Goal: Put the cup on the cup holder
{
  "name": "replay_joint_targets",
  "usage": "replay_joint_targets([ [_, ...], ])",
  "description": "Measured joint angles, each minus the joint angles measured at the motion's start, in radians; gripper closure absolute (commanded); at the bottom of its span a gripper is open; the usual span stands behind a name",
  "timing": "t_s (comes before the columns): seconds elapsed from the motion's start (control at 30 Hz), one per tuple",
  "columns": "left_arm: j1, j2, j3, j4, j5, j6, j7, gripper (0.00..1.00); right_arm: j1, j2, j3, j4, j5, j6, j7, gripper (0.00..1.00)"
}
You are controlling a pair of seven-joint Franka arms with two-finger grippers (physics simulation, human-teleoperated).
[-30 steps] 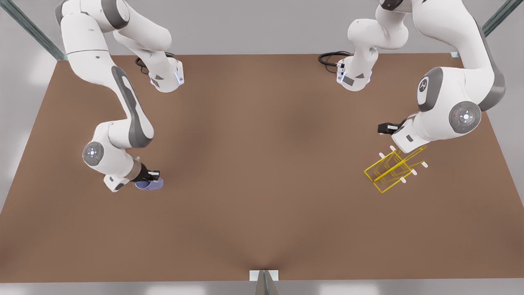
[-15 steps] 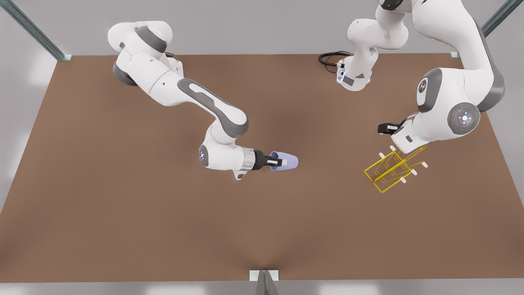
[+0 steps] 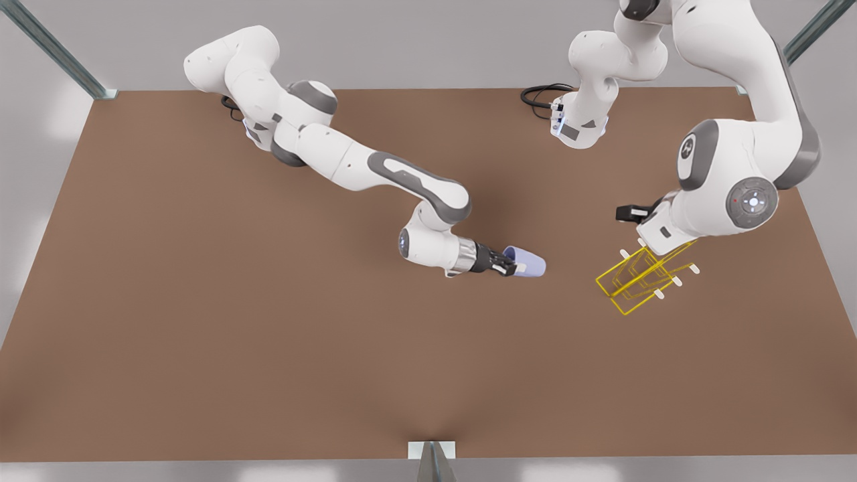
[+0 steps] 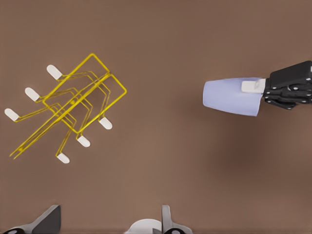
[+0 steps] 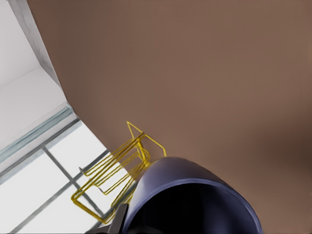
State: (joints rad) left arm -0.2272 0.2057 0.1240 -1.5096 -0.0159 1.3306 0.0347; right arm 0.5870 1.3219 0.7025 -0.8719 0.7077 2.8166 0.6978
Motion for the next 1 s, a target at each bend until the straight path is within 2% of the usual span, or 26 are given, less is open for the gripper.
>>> replay_joint_targets([
  [0.2,-0.027,0.015,-0.003,-0.019,0.001,0.006,-0.019,0.0,-0.002,0.013,-0.001,-0.035,0.002,0.019,0.034,0.79],
  [0.23,-0.029,0.0,-0.003,-0.047,0.001,0.013,-0.023,0.0,-0.003,0.012,-0.002,-0.045,0.002,0.02,0.039,0.33],
  [0.27,-0.036,-0.009,-0.002,-0.069,0.002,0.021,-0.028,0.0,-0.003,0.011,-0.003,-0.051,0.002,0.022,0.044,0.0],
  [0.47,-0.071,-0.025,-0.002,-0.109,0.007,0.055,-0.053,0.0,-0.056,-0.029,-0.01,-0.146,-0.005,0.027,0.067,0.0],
  [0.6,-0.07,-0.024,-0.002,-0.112,0.008,0.066,-0.065,0.0,-0.207,-0.151,-0.002,-0.387,-0.01,0.025,0.059,0.0],
  [0.77,-0.075,-0.023,-0.001,-0.125,0.009,0.074,-0.091,0.0,-0.36,-0.315,0.002,-0.529,-0.011,-0.019,0.041,0.0],
  [0.87,-0.178,-0.022,-0.012,-0.287,0.005,0.154,-0.218,0.0,-0.589,-0.509,-0.005,-0.579,-0.071,-0.201,0.031,0.0],
  [0.97,-0.266,0.034,-0.045,-0.397,-0.001,0.33,-0.449,0.0,-0.87,-0.701,-0.005,-0.578,-0.271,-0.51,0.003,0.0],
  [1.0,-0.271,0.054,-0.049,-0.414,-0.002,0.392,-0.539,0.0,-0.924,-0.778,-0.031,-0.577,-0.354,-0.61,-0.016,0.0],
])
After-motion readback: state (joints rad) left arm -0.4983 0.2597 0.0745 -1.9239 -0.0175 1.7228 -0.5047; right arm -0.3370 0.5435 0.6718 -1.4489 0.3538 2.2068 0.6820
